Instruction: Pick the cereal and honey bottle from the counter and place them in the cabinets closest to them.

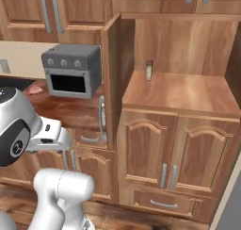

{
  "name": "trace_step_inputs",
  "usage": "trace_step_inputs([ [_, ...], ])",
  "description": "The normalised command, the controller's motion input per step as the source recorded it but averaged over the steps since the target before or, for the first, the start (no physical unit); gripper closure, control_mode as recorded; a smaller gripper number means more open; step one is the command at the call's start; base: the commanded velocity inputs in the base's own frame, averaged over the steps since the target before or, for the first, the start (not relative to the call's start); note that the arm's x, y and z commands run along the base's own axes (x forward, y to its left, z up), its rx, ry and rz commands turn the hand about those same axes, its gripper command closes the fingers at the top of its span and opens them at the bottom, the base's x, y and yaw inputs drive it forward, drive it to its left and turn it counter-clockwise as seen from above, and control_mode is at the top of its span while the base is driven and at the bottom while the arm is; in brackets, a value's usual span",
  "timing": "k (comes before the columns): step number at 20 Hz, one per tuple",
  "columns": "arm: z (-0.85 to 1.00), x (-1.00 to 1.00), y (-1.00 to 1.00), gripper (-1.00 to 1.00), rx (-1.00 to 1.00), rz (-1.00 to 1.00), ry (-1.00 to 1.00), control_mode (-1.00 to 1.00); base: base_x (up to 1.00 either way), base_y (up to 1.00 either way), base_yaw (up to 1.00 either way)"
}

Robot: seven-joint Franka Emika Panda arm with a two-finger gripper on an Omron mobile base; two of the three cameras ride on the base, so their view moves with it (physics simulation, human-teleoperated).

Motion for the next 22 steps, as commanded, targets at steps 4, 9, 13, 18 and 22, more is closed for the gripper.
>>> trace_step_inputs([
  [4, 0.00, 0.00, 0.00, -1.00, 0.00, 0.00, 0.00, 1.00, -0.07, 0.56, 0.00],
  [9, 0.00, 0.00, 0.00, -1.00, 0.00, 0.00, 0.00, 1.00, -0.05, 0.36, 0.00],
  [13, 0.00, 0.00, 0.00, -1.00, 0.00, 0.00, 0.00, 1.00, 0.00, 0.00, 0.00],
  [18, 0.00, 0.00, 0.00, -1.00, 0.00, 0.00, 0.00, 1.00, 0.10, 0.00, 0.00],
  [22, 0.00, 0.00, 0.00, -1.00, 0.00, 0.00, 0.00, 1.00, 0.29, 0.00, 0.00],
])
